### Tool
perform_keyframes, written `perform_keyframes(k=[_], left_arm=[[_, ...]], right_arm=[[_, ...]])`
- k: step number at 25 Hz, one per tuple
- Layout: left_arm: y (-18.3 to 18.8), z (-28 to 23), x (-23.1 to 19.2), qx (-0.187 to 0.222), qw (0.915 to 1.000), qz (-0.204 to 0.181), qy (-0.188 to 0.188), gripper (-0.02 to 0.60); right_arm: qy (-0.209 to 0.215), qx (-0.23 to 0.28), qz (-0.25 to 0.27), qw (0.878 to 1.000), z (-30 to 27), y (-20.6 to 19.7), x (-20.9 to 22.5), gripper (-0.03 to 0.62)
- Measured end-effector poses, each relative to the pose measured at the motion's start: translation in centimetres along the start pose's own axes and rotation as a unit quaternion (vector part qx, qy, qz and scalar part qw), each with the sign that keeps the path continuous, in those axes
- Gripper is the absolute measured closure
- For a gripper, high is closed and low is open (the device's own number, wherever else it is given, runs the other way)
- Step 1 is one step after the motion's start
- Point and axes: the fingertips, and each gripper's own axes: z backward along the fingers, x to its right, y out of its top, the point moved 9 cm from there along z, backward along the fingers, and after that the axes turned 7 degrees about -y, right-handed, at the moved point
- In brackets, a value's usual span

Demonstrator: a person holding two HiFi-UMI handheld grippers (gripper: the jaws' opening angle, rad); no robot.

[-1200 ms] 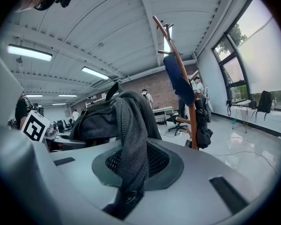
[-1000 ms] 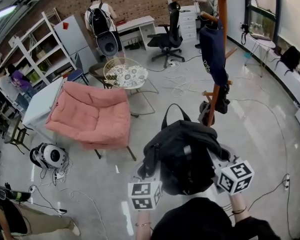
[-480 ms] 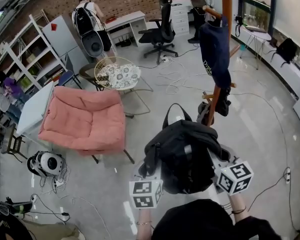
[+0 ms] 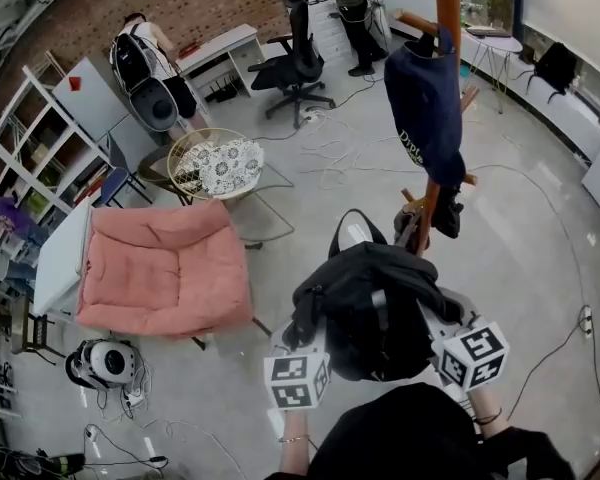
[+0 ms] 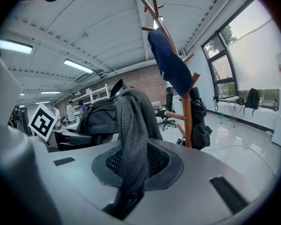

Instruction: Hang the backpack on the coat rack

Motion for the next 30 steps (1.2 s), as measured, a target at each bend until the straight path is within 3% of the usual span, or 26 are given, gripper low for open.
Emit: perform_keyframes(k=[16,30], left_arm=[[3.5,-9.3,-3.4,-0.037,0.9934,-0.055,-0.094,0.439],[4.5,-14.3,-3.0,-0.087,0.9728,-0.107,-0.186,0.439]], right_arm=[[-0.089,-0.004,-0.037,0.995,-3.7,-0.1,2.2,0.553],[-0.192,-0.008,-0.088,0.977,-3.0,-1.8,2.7,0.553]])
